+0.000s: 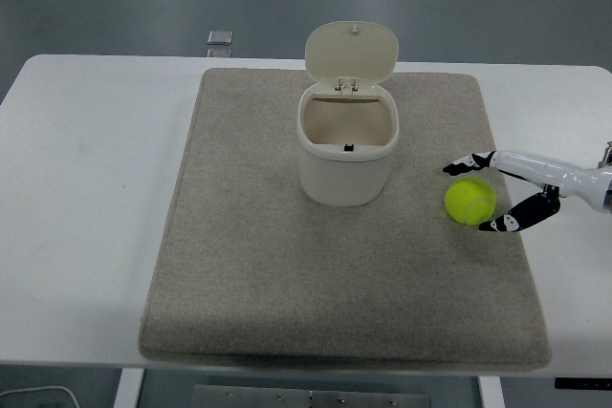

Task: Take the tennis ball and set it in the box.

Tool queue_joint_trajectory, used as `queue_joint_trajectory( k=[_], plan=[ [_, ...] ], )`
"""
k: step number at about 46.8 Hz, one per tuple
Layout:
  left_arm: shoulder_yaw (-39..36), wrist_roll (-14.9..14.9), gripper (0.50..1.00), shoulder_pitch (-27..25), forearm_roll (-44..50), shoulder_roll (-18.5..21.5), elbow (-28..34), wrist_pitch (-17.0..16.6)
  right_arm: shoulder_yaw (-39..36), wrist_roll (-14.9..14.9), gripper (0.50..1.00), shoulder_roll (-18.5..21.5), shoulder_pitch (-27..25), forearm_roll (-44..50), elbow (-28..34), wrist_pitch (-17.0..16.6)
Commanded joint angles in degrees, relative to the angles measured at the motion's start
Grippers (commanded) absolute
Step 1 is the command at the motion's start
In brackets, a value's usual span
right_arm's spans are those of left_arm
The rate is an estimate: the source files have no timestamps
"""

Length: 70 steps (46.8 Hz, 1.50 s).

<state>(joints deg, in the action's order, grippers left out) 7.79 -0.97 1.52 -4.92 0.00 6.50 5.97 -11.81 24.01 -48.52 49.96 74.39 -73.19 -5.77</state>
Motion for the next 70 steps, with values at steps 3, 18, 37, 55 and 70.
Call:
queue_joint_trajectory(
  k=[3, 18, 37, 55, 70],
  plan=[
    [0.03, 0.0, 0.992, -0.02, 0.0, 0.0, 0.0, 0.01, 0.47, -0.01, 0.805, 0.0, 0.05, 0.05, 0.16, 0.4],
    [0.03, 0.0, 0.992, -0.03, 0.0, 0.0, 0.0, 0.01, 0.47, -0.01, 0.762, 0.0, 0.05, -0.04, 0.42, 0.58],
    [0.03, 0.0, 0.992, -0.02, 0.0, 0.0, 0.0, -0.08, -0.32, 3.85, 0.5, -0.61, 0.49, -0.56, 0.33, -0.03],
    [-0.06, 0.0, 0.992, -0.03, 0.0, 0.0, 0.0, 0.01, -3.49, 9.21, 0.5, -2.37, 3.12, -0.91, -0.72, -0.12],
    [0.03, 0.0, 0.992, -0.03, 0.0, 0.0, 0.0, 0.01, -11.39, 9.83, 0.5, -1.84, 6.37, -7.5, -4.94, -8.38]
  ],
)
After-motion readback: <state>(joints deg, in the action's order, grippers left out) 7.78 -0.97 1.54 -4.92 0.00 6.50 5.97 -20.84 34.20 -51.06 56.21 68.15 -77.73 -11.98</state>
